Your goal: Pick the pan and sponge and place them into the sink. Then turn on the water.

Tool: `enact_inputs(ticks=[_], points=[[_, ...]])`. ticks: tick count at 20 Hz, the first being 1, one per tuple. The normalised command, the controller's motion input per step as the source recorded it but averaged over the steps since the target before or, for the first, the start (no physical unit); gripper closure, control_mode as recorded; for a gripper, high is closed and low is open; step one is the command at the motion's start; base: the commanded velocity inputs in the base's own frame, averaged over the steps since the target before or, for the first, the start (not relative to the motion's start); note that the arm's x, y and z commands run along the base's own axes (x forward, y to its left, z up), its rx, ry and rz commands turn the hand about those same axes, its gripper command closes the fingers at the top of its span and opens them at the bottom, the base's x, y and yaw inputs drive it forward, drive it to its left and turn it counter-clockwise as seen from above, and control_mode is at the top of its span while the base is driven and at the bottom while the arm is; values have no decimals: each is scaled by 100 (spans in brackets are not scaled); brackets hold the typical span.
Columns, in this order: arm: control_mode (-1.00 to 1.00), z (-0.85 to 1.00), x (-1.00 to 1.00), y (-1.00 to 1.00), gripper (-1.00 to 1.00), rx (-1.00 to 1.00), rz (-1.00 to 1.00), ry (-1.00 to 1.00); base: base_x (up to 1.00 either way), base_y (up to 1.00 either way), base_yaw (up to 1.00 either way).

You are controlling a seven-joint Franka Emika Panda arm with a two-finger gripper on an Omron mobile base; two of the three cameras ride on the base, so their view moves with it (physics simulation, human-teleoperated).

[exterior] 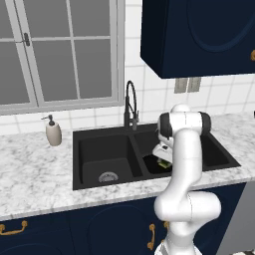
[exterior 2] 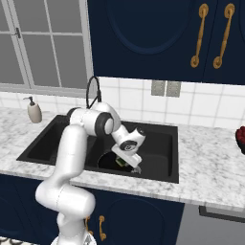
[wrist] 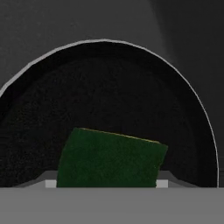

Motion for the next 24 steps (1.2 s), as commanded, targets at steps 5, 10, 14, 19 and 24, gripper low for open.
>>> enact_inputs(ticks=[5, 10, 14, 19, 24], points=[[-100, -64, 52, -10, 100, 5, 13, 0, 0, 0, 0], [-100, -62, 36, -12, -100, 6, 11, 0, 0, 0, 0], [-100, -20, 1, -15, -100, 9, 6, -3, 0, 0, 0], [-100, 0, -36, -7, -100, 8, 6, -13, 0, 0, 0], [-100, 32, -48, 5, -100, 0, 2, -12, 0, 0, 0]])
